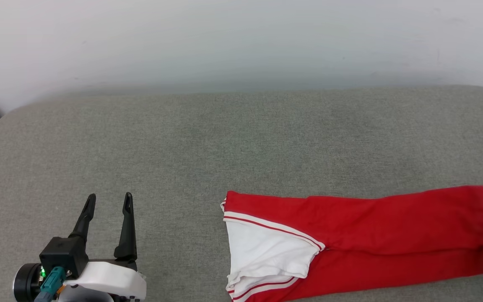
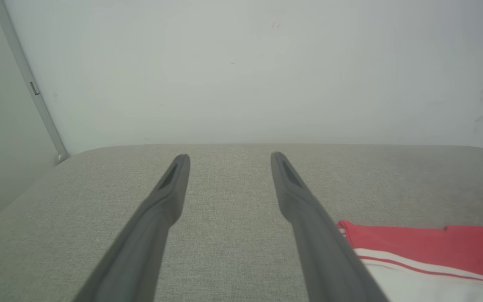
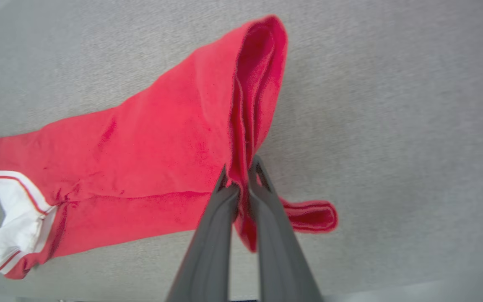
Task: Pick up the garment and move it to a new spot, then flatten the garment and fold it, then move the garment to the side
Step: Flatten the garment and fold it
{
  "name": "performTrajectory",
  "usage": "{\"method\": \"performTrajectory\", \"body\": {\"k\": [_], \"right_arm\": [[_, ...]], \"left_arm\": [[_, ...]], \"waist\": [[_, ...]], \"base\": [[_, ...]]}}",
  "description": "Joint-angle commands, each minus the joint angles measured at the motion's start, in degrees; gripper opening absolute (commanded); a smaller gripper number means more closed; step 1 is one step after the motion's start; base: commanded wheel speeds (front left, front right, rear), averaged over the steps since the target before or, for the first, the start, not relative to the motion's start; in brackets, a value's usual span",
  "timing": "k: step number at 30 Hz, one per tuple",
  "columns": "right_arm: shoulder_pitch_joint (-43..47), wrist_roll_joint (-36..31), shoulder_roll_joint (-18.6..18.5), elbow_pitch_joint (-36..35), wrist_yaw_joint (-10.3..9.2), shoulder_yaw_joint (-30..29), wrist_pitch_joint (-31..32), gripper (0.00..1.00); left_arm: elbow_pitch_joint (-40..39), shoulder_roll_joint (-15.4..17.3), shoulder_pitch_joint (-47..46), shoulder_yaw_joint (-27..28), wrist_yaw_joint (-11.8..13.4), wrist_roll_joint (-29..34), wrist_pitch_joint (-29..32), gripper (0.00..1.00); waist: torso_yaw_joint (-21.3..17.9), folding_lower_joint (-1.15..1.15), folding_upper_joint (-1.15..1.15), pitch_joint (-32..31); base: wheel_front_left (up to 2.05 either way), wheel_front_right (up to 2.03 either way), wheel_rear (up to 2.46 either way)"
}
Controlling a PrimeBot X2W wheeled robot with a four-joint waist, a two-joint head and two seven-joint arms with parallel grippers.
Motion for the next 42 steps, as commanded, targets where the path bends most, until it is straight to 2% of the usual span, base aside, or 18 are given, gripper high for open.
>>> {"method": "performTrajectory", "body": {"k": [1,4,5,9,14,20,25,26,27,28,32,35,38,40,42], "right_arm": [[-0.77,1.25,2.58,-0.53,-0.02,-0.21,1.13,0.00],[-0.83,5.54,8.32,-1.79,-0.03,-0.29,4.29,0.00],[-0.49,10.90,14.42,-2.98,-0.02,0.64,7.33,0.00],[-1.37,16.45,18.65,-2.34,-0.02,4.02,8.88,0.00],[-2.38,23.63,19.85,1.51,-0.02,11.26,6.01,0.00],[-4.30,35.31,19.91,7.32,-0.02,25.95,-3.11,0.00],[-6.63,38.20,19.89,10.99,-0.02,35.44,-12.30,0.00],[-7.40,37.43,19.88,11.83,-0.02,36.64,-14.19,0.20],[-8.10,36.92,19.88,12.81,-0.02,37.51,-15.92,0.72],[-8.52,36.50,19.87,13.94,-0.02,38.56,-17.13,1.00],[-10.38,33.86,19.88,16.41,-0.02,41.20,-20.79,1.00],[-11.58,31.20,18.02,15.04,-0.02,42.97,-22.83,1.00],[-12.30,25.59,13.93,11.47,-0.02,45.27,-27.57,1.00],[-12.33,19.95,10.52,9.25,-0.02,45.82,-32.83,1.00],[-10.85,12.26,6.54,7.39,-0.02,43.71,-40.08,1.00]], "left_arm": [[0.09,0.00,0.48,-0.14,0.32,0.16,-0.07,1.00],[0.13,0.06,0.29,-0.45,0.28,0.25,0.16,1.00],[0.14,0.03,-0.18,-0.67,0.25,0.30,0.36,1.00],[-0.23,0.25,-1.17,-0.93,-0.06,0.26,0.84,1.00],[-0.35,1.14,-2.33,-1.24,-0.65,0.44,1.62,1.00],[0.17,0.61,-3.35,-2.51,-1.09,0.73,2.02,1.00],[0.69,-0.01,-3.84,-3.20,-1.28,0.74,2.05,1.00],[0.76,-0.09,-3.90,-3.32,-1.30,0.73,1.99,1.00],[0.84,-0.12,-4.00,-3.34,-1.31,0.70,1.93,1.00],[0.88,-0.11,-4.05,-3.31,-1.24,0.65,1.88,1.00],[0.94,0.03,-3.59,-3.11,-0.83,0.42,1.83,1.00],[0.91,0.12,-3.20,-3.00,-0.67,0.21,1.75,1.00],[0.95,0.04,-2.96,-2.86,-0.32,0.10,1.64,1.00],[0.87,0.04,-2.58,-2.67,-0.19,-0.13,1.40,1.00],[0.89,-0.02,-2.27,-2.38,0.03,-0.50,1.17,1.00]], "waist": [[-0.11,0.00,0.00,-0.20],[-0.03,0.00,0.00,-0.36],[0.18,0.00,0.00,-0.37],[0.82,0.00,0.00,0.10],[2.27,0.00,0.00,0.43],[4.17,0.00,0.00,0.54],[5.30,0.00,0.00,0.88],[5.44,0.00,0.00,0.97],[5.54,0.00,0.00,1.05],[5.56,0.00,0.00,1.12],[5.16,0.00,0.00,1.25],[4.52,0.00,0.00,1.34],[3.53,0.00,0.00,1.12],[2.80,0.00,0.00,0.96],[1.54,0.00,0.00,0.66]], "base": [[0.00,0.00,0.00],[0.00,0.00,0.00],[0.00,0.00,0.00],[0.00,0.00,0.00],[0.00,0.00,0.00],[0.00,0.00,0.00],[0.00,0.00,0.00],[0.00,0.00,0.00],[0.00,0.00,0.00],[0.00,0.00,0.00],[0.00,0.00,0.00],[0.00,0.00,0.00],[0.00,0.00,0.00],[0.00,0.00,0.00],[0.00,0.00,0.00]]}}
